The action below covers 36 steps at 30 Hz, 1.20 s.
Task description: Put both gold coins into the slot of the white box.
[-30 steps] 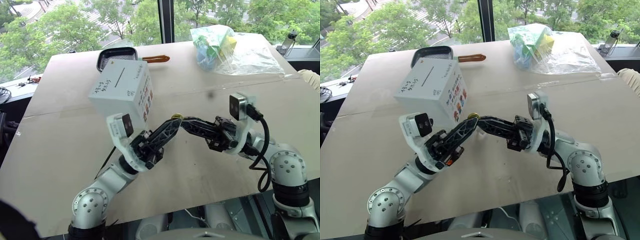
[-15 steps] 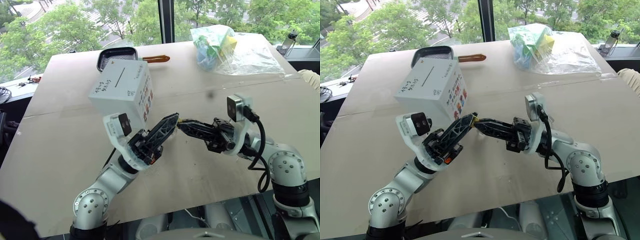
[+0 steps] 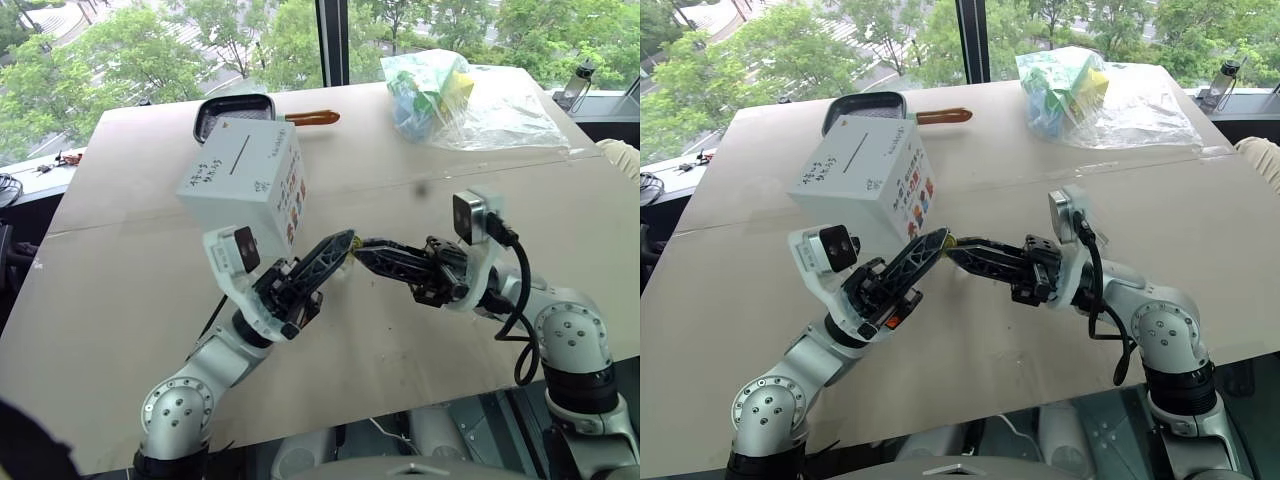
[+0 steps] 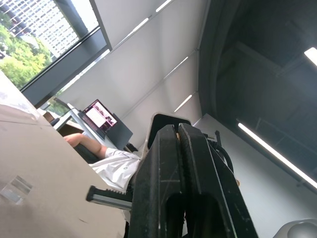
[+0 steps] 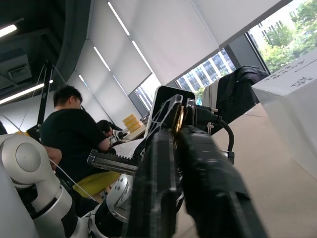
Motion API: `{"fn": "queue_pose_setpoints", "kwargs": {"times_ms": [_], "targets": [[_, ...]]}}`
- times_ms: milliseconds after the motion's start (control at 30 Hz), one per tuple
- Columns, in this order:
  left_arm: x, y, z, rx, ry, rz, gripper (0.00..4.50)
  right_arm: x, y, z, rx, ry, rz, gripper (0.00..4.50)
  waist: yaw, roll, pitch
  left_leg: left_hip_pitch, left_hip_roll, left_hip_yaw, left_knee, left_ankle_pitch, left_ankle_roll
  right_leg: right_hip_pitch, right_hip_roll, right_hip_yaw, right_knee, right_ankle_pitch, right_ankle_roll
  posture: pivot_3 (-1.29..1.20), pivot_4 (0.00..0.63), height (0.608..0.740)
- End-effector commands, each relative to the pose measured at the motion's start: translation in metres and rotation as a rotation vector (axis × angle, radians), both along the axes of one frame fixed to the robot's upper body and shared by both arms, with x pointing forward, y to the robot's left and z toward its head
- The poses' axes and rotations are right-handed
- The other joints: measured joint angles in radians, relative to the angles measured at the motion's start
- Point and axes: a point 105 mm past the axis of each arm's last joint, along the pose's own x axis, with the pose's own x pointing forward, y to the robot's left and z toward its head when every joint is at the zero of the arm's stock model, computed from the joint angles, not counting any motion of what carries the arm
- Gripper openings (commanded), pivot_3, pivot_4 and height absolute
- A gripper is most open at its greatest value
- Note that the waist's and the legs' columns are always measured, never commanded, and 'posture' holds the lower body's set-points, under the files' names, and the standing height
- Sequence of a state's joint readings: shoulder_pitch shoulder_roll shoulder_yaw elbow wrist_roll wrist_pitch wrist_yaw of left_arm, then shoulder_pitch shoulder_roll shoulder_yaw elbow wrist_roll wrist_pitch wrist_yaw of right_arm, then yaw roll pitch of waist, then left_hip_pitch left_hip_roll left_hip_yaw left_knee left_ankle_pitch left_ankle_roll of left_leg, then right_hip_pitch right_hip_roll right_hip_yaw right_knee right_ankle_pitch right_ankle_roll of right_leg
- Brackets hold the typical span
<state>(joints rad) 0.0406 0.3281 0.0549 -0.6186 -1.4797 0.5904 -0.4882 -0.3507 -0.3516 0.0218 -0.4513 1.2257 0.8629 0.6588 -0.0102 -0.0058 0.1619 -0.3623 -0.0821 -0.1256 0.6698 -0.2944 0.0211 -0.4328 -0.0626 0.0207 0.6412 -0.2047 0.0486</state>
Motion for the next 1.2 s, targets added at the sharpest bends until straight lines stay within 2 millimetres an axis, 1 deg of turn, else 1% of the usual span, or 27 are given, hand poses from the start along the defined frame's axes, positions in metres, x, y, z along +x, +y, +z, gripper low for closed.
{"fn": "queue_pose_setpoints", "kwargs": {"times_ms": [33,67,133,233,300,367,433,500,533,600,733,800,867,967,1100,1200], "targets": [[0.008,0.033,0.015,0.028,-0.083,0.161,0.00,0.019,-0.019,0.002,-0.018,-0.062,-0.164,2.30,-0.001,0.000,0.000,0.000,0.000,0.000,0.000,0.000,0.000,0.000,0.000,0.000,0.000,0.000,0.000,0.00,0.150,0.721],[0.010,0.044,0.020,0.036,-0.099,0.211,0.00,0.024,-0.026,0.000,-0.041,-0.076,-0.194,2.77,0.001,0.000,0.000,0.000,0.000,0.000,0.000,0.000,0.000,0.000,0.000,0.000,0.000,0.000,0.000,0.00,0.150,0.721],[0.018,0.063,0.033,0.072,-0.140,0.310,0.00,0.033,-0.037,-0.005,-0.112,-0.133,-0.251,2.77,0.003,0.000,0.000,0.000,0.000,-0.001,0.000,0.000,0.000,0.000,0.000,-0.001,0.000,0.000,0.000,0.00,0.150,0.721],[0.029,0.075,0.043,0.131,-0.168,0.403,0.00,0.042,-0.043,-0.007,-0.163,-0.205,-0.294,2.77,0.007,0.000,0.001,-0.001,0.000,-0.001,0.000,0.000,0.000,0.000,0.000,-0.002,-0.001,0.000,0.000,0.00,0.150,0.721],[0.058,0.086,0.063,0.244,-0.196,0.602,0.00,0.052,-0.046,0.001,-0.181,-0.313,-0.329,2.77,0.009,-0.001,0.001,0.000,0.000,0.000,0.000,0.000,0.000,0.000,0.000,-0.001,-0.001,0.000,0.000,0.00,0.150,0.721],[0.077,0.091,0.080,0.309,-0.204,0.743,0.00,0.057,-0.046,0.006,-0.201,-0.412,-0.330,2.77,0.013,-0.003,0.003,-0.001,0.000,-0.001,0.000,0.000,-0.001,0.000,0.000,-0.002,-0.001,0.000,0.000,0.00,0.150,0.721],[0.089,0.091,0.087,0.358,-0.186,0.816,0.00,0.057,-0.045,0.008,-0.212,-0.465,-0.313,2.77,0.013,-0.004,0.003,-0.001,0.000,-0.001,0.000,0.000,-0.001,0.000,0.001,-0.002,-0.001,0.000,0.000,0.00,0.150,0.721],[0.103,0.094,0.091,0.452,-0.177,0.938,0.00,0.059,-0.046,0.015,-0.187,-0.500,-0.319,2.77,0.013,-0.004,0.003,0.000,0.000,0.000,0.000,0.000,-0.001,0.000,0.000,-0.001,-0.001,0.000,0.000,0.00,0.150,0.721],[0.110,0.096,0.091,0.516,-0.165,1.010,0.00,0.060,-0.046,0.020,-0.172,-0.516,-0.324,2.77,0.013,-0.004,0.003,-0.001,0.000,0.000,0.000,0.000,-0.001,0.000,0.000,-0.001,-0.001,0.000,0.001,0.00,0.150,0.721],[0.120,0.100,0.087,0.597,-0.115,1.079,0.00,0.061,-0.046,0.026,-0.155,-0.540,-0.333,2.77,0.012,-0.004,0.003,-0.003,-0.001,0.000,-0.001,0.000,-0.001,-0.003,0.000,0.000,-0.001,0.000,0.001,0.00,0.150,0.721],[0.127,0.098,0.074,0.756,-0.072,1.098,0.00,0.065,-0.044,0.033,-0.147,-0.563,-0.347,2.77,0.002,-0.004,0.003,-0.015,-0.001,-0.001,-0.001,0.000,-0.001,-0.017,0.000,0.001,0.002,0.000,0.001,0.00,0.150,0.721],[0.131,0.099,0.066,0.843,-0.039,1.112,0.00,0.069,-0.043,0.033,-0.152,-0.561,-0.356,2.77,-0.001,-0.004,0.003,-0.018,-0.001,-0.002,0.000,0.000,-0.001,-0.019,0.000,0.001,0.002,0.000,0.001,0.00,0.150,0.721],[0.133,0.099,0.061,0.915,-0.024,1.127,0.00,0.071,-0.043,0.032,-0.161,-0.560,-0.361,2.77,-0.001,-0.004,0.003,-0.018,-0.001,-0.002,0.000,0.000,-0.001,-0.019,0.000,0.001,0.002,0.000,0.001,0.00,0.150,0.721],[0.132,0.097,0.057,0.978,-0.032,1.136,0.00,0.071,-0.043,0.028,-0.178,-0.563,-0.356,2.77,-0.001,-0.004,0.003,-0.018,-0.001,-0.001,0.000,0.000,-0.001,-0.019,0.000,0.001,0.002,0.000,0.001,0.00,0.150,0.721],[0.129,0.102,0.053,1.067,-0.017,1.185,0.00,0.072,-0.045,0.026,-0.175,-0.552,-0.360,2.77,-0.002,-0.004,0.003,-0.018,-0.001,-0.001,0.000,0.000,-0.001,-0.019,0.000,0.001,0.002,0.000,0.001,0.00,0.150,0.721],[0.129,0.107,0.050,1.099,0.002,1.206,0.00,0.072,-0.044,0.026,-0.174,-0.550,-0.357,2.77,-0.002,-0.004,0.003,-0.017,-0.001,-0.001,0.000,0.000,-0.001,-0.019,0.000,0.001,0.002,0.000,0.001,0.00,0.150,0.721]]}}
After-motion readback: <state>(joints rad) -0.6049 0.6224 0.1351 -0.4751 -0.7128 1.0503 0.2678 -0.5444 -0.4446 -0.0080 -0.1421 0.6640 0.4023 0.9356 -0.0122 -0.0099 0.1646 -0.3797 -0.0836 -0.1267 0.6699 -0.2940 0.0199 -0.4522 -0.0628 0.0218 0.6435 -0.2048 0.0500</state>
